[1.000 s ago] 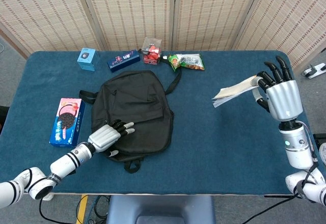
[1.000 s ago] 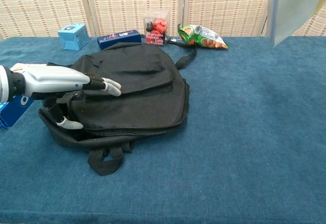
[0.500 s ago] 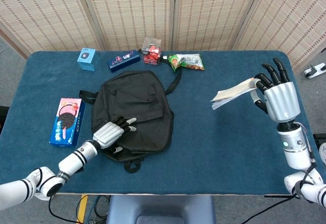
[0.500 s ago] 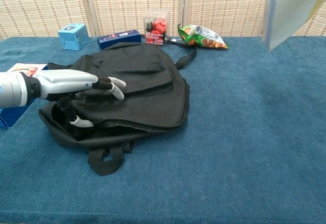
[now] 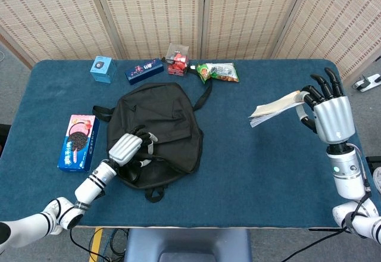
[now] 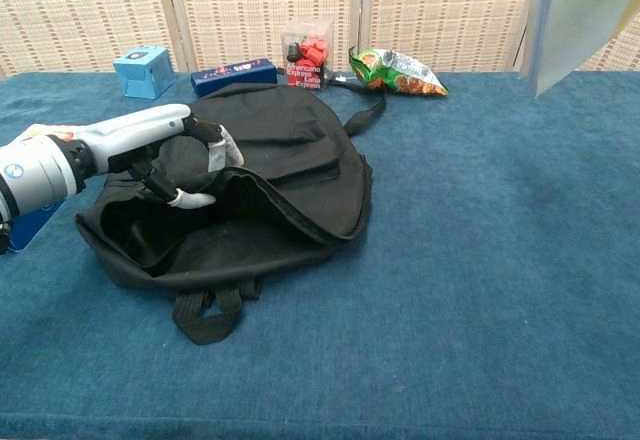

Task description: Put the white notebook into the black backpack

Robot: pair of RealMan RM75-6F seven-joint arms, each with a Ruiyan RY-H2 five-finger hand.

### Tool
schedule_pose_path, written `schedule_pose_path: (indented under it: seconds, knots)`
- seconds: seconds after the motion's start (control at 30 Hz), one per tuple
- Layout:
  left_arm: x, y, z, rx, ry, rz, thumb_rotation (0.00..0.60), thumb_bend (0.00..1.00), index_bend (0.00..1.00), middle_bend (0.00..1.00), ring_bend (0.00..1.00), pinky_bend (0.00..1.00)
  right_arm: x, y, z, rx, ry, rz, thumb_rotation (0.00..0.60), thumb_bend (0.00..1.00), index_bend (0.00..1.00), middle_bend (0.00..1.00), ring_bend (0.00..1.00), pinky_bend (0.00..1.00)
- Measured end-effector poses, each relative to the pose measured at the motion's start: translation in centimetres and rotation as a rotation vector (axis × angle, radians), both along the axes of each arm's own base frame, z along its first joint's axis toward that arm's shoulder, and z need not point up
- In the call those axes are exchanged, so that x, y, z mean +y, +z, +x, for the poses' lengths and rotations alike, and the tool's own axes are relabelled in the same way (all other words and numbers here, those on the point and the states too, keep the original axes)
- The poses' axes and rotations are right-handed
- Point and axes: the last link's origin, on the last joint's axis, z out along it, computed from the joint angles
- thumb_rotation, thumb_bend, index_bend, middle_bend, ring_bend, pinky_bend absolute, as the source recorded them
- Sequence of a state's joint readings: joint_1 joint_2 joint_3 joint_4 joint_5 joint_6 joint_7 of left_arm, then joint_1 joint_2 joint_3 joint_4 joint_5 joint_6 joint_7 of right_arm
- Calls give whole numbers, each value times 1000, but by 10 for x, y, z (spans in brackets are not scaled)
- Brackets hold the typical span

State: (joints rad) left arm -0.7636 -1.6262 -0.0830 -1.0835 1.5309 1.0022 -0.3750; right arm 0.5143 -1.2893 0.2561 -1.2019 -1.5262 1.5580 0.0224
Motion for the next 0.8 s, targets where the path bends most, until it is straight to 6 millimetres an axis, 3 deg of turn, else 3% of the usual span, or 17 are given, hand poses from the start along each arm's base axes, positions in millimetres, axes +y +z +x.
schedule_pose_path:
  seconds: [0.17, 0.33, 0.6, 0.8]
  knots:
    - [0, 0, -1, -19, 17, -12, 600, 471, 775, 370, 348, 82, -1, 0, -1, -7, 0, -1, 600, 367, 752, 468, 200, 79]
    - [1, -1, 0, -28, 22, -9, 600, 539, 839, 440, 385, 94, -1, 0, -1, -13, 2, -2, 600, 367, 752, 469, 200, 79]
    - [10, 9, 1, -67, 60, 40, 600, 551, 858, 475, 400, 100, 4, -3, 6, -30, 44, 16, 600, 367, 752, 469, 201, 78]
    - [25, 26, 3, -119, 137, 92, 600, 551, 856, 475, 400, 122, 15, -11, 23, -75, 123, 72, 600, 367, 752, 471, 204, 78]
